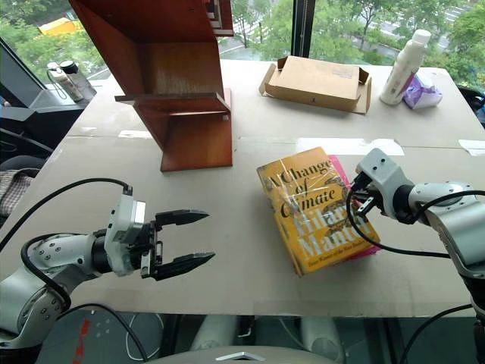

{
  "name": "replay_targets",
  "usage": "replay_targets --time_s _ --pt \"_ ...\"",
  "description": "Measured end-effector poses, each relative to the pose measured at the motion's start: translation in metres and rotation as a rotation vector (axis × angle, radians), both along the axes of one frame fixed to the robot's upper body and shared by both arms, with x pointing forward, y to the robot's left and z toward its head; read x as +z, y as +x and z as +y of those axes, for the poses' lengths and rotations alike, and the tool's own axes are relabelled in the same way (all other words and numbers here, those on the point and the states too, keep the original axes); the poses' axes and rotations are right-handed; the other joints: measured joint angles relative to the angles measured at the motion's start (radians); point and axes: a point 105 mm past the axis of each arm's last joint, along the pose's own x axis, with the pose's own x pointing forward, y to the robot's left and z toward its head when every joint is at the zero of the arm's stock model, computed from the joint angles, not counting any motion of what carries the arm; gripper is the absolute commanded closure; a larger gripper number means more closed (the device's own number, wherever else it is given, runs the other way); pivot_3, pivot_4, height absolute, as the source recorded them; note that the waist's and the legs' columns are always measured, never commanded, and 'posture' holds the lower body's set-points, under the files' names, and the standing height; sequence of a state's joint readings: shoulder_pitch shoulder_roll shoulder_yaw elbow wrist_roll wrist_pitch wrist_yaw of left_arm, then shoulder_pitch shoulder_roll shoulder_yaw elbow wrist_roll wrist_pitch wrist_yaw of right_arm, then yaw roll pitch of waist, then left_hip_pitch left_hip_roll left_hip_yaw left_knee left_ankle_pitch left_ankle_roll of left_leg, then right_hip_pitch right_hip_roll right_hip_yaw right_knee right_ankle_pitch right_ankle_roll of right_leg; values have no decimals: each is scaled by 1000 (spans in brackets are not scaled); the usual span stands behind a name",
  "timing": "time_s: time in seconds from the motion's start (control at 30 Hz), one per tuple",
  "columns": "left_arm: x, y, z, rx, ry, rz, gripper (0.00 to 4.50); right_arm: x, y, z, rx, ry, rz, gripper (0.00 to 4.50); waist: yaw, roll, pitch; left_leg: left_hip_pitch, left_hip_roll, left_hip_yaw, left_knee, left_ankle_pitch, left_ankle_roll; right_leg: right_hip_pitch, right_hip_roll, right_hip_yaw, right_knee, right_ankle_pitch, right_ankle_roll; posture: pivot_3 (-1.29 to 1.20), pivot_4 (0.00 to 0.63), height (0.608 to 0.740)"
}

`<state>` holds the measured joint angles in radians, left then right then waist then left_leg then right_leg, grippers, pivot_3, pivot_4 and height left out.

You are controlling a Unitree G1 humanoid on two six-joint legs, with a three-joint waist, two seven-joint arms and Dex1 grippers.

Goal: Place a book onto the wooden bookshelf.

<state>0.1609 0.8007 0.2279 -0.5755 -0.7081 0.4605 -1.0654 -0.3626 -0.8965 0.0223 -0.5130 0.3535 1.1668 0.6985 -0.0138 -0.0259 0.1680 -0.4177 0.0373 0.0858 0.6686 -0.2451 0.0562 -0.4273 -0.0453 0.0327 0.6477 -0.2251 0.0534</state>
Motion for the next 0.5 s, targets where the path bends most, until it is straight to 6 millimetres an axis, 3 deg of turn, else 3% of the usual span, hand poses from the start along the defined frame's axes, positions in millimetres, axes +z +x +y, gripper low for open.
replay_targets --time_s 0.2,0.37,0.47,0.5 --pt "-2 -1 1 5 -2 3 0 -1 -4 11 35 17 0 4393 0 0 0 0 0 0 0 0 0 0 0 0 0 0 0 0 150 740" --pt "-5 6 1 82 -32 49 0 7 -3 2 39 96 -100 4393 8 0 0 -1 -1 -1 0 0 0 1 0 -2 0 0 0 0 150 740" --pt "-8 8 -1 109 -69 122 0 27 -10 -14 93 169 -221 3662 11 0 0 -1 -1 -3 0 0 0 2 0 -3 -1 0 1 0 150 740" --pt "-10 11 -3 117 -73 162 0 32 -22 -21 128 223 -230 3281 16 0 0 0 -1 -5 0 0 0 4 0 -5 -2 0 1 0 150 740"
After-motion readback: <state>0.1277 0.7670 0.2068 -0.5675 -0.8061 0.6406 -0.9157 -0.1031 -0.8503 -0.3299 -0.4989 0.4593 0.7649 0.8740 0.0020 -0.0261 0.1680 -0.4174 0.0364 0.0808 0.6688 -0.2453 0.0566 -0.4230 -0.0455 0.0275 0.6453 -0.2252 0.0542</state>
